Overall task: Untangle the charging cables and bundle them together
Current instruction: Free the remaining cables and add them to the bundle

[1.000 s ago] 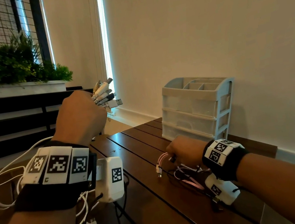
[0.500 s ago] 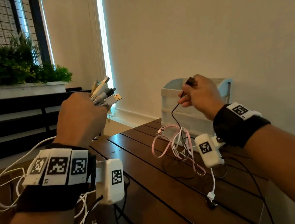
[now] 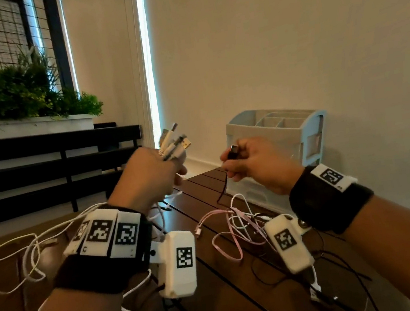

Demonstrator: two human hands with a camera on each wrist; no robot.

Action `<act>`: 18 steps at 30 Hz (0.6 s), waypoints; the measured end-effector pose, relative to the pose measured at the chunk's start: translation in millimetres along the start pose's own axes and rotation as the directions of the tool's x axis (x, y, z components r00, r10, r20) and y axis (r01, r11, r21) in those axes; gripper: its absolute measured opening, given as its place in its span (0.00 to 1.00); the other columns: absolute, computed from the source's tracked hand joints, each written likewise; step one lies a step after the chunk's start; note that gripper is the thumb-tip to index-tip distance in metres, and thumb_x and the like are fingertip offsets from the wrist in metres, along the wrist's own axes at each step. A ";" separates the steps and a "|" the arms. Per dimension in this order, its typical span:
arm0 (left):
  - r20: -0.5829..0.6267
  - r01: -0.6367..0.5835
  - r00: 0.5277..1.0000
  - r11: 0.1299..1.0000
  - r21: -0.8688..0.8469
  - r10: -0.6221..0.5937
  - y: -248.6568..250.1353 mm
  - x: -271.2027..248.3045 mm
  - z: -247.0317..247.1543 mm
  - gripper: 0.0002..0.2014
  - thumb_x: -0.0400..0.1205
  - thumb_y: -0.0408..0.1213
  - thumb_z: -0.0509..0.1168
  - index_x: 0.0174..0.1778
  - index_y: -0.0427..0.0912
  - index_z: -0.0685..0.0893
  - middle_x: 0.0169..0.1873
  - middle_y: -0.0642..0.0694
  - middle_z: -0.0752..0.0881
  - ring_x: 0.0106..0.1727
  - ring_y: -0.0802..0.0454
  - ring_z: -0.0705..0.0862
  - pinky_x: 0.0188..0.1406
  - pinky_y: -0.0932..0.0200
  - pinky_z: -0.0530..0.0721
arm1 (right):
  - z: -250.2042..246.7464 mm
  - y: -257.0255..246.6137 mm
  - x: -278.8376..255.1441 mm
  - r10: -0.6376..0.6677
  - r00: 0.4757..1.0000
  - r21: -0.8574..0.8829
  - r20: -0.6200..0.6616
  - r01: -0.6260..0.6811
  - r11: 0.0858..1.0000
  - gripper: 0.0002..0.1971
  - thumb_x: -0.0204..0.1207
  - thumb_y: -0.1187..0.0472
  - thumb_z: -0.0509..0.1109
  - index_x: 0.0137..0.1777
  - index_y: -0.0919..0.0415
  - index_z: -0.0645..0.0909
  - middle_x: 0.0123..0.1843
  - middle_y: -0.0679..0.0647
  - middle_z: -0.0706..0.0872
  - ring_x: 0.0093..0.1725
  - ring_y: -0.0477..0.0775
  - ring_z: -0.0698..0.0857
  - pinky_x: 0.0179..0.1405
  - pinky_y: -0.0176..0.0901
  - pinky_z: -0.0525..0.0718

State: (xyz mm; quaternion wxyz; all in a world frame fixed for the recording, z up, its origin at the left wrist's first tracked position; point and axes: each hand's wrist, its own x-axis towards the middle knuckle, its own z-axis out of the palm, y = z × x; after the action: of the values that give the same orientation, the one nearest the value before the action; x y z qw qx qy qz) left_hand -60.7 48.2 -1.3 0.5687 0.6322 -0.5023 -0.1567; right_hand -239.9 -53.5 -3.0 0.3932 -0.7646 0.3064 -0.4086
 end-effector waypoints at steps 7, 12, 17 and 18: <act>0.027 -0.033 0.999 0.999 0.038 0.032 1.8 -6.6 26.3 0.13 0.80 0.48 0.68 0.40 0.42 0.90 0.32 0.46 0.86 0.29 0.53 0.77 0.28 0.59 0.71 | 22.8 -4.2 -11.7 0.048 0.998 0.140 0.044 -0.054 0.989 0.05 0.81 0.66 0.66 0.48 0.70 0.77 0.37 0.62 0.88 0.28 0.51 0.86 0.23 0.36 0.82; 0.011 -0.024 1.000 0.998 0.058 0.024 -0.2 -5.8 33.8 0.14 0.77 0.49 0.73 0.35 0.42 0.82 0.26 0.47 0.76 0.26 0.53 0.72 0.26 0.60 0.68 | 30.5 0.3 -13.2 -0.005 1.000 0.123 0.019 0.002 0.992 0.04 0.76 0.72 0.70 0.43 0.66 0.78 0.35 0.59 0.88 0.30 0.51 0.87 0.27 0.36 0.85; 0.009 -0.057 0.998 0.997 0.056 0.057 -0.1 -7.9 36.2 0.16 0.71 0.47 0.78 0.37 0.39 0.82 0.27 0.47 0.78 0.26 0.54 0.74 0.25 0.61 0.69 | 32.3 5.5 -10.6 -0.040 0.999 0.096 -0.021 0.042 0.995 0.08 0.73 0.76 0.72 0.47 0.69 0.76 0.36 0.62 0.87 0.30 0.52 0.87 0.25 0.37 0.83; 0.005 -0.065 0.998 0.997 0.049 0.065 0.1 -8.2 36.9 0.16 0.71 0.46 0.79 0.38 0.37 0.83 0.27 0.47 0.78 0.26 0.54 0.74 0.26 0.61 0.69 | 32.5 6.6 -9.9 -0.043 0.999 0.081 -0.015 0.044 0.996 0.10 0.72 0.76 0.72 0.49 0.70 0.75 0.37 0.62 0.87 0.29 0.51 0.87 0.24 0.37 0.83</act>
State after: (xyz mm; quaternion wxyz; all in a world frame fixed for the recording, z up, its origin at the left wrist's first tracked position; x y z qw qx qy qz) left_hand -92.8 34.1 -15.5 0.5568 0.6291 -0.5275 -0.1266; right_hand -217.5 -37.6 -24.1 0.4129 -0.7518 0.2755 -0.4341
